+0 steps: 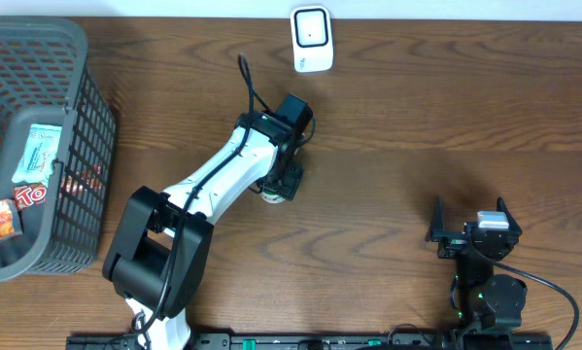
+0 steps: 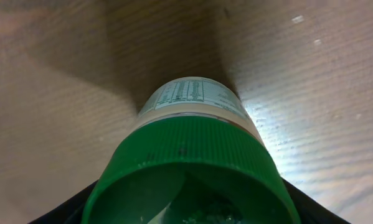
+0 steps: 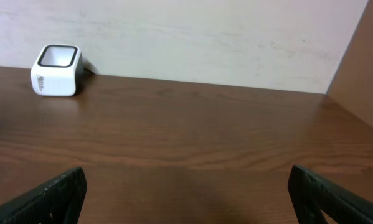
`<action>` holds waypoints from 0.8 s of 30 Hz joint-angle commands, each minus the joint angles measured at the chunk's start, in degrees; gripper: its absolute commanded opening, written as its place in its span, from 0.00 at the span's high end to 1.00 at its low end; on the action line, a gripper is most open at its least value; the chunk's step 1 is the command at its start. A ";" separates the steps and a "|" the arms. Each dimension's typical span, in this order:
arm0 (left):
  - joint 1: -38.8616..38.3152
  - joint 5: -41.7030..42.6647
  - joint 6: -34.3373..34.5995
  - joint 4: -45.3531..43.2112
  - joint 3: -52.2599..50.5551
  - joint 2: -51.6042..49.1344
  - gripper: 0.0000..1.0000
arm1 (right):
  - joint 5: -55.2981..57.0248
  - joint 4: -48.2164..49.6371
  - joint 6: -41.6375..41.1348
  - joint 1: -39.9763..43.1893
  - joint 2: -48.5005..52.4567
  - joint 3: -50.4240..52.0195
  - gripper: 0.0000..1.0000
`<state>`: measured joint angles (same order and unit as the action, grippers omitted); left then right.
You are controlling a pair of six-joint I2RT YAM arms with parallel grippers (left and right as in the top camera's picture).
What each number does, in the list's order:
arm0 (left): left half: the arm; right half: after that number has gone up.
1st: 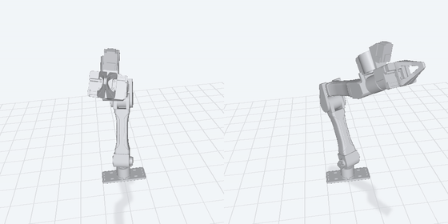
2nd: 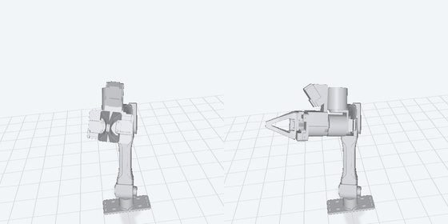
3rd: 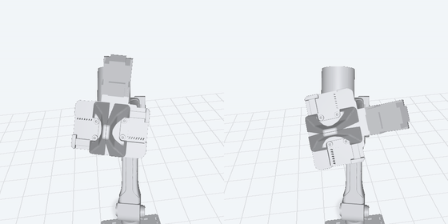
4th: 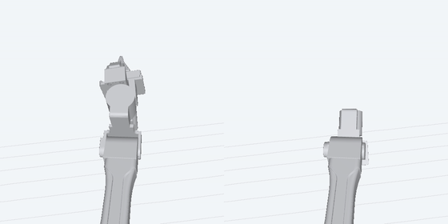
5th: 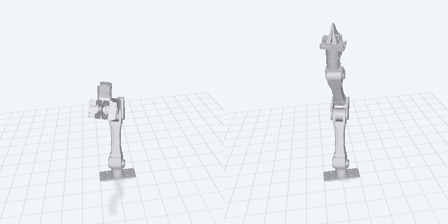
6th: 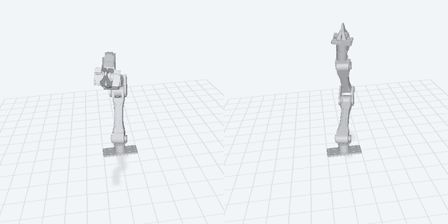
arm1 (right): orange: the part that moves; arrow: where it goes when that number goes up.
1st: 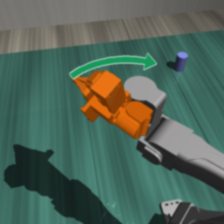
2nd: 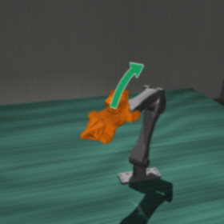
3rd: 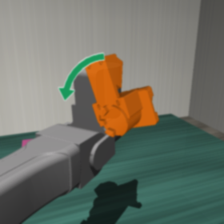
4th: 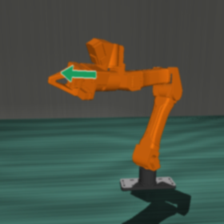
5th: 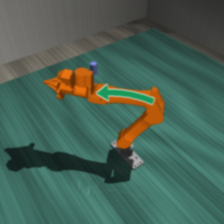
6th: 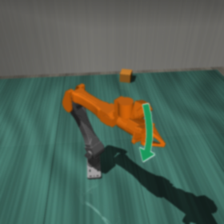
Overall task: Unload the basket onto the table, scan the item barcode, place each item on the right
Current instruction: 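Lower the bottle onto the table in front of the scanner and release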
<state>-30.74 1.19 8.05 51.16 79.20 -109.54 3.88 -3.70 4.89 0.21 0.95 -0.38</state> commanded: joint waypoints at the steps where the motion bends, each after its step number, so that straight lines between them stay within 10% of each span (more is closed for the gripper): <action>1: 0.26 -0.31 13.84 0.04 0.02 -0.17 0.36 | 0.50 -0.20 0.52 -0.63 -0.55 0.07 0.01; 11: 0.26 -0.31 41.75 -3.37 0.02 -0.17 0.27 | 0.50 -0.20 0.55 -0.63 -0.55 0.07 0.01; 14: 0.26 -0.33 41.88 -3.32 0.31 0.02 0.02 | 0.48 -0.20 0.55 -0.63 -0.55 0.07 0.01; 24: 1.92 -5.29 28.74 6.69 10.01 11.52 0.02 | 0.50 -0.20 0.52 -0.63 -0.55 0.07 0.01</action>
<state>-30.04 -0.80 43.29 56.49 83.79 -104.88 3.88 -3.70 4.89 0.21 0.95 -0.38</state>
